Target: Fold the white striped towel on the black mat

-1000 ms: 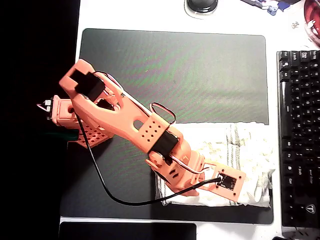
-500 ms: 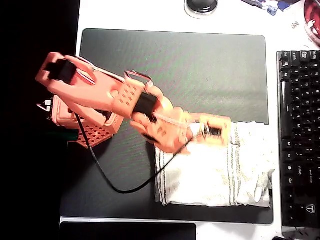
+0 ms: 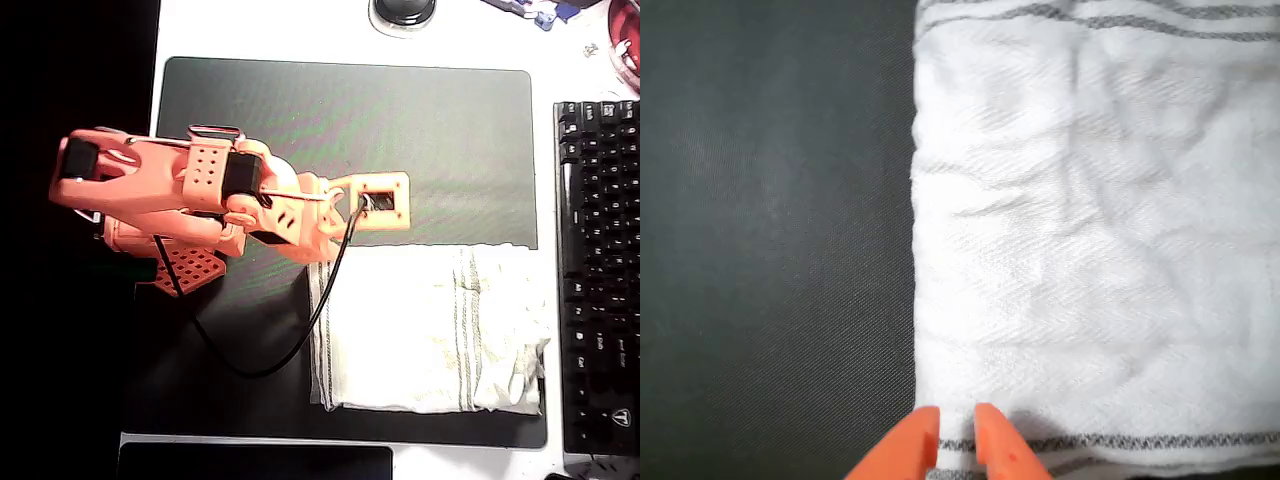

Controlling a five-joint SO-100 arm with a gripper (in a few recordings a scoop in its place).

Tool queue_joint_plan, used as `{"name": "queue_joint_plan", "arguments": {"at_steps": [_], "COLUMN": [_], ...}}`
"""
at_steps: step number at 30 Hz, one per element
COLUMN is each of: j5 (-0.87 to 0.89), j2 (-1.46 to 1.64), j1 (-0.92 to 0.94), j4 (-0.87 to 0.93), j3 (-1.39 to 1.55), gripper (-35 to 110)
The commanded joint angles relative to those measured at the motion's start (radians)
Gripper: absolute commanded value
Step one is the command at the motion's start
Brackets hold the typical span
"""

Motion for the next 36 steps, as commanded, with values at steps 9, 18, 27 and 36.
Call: {"name": "queue_joint_plan", "arguments": {"at_steps": [9, 18, 27, 36], "j5": [0.035, 0.077, 0.091, 0.094], "j2": [0.364, 0.466, 0.494, 0.495], "j1": [-0.061, -0.086, -0.094, -0.092], "j4": [0.051, 0.109, 0.224, 0.282], "j3": [0.276, 0.351, 0.351, 0.351], "gripper": [0, 0, 0, 0]}}
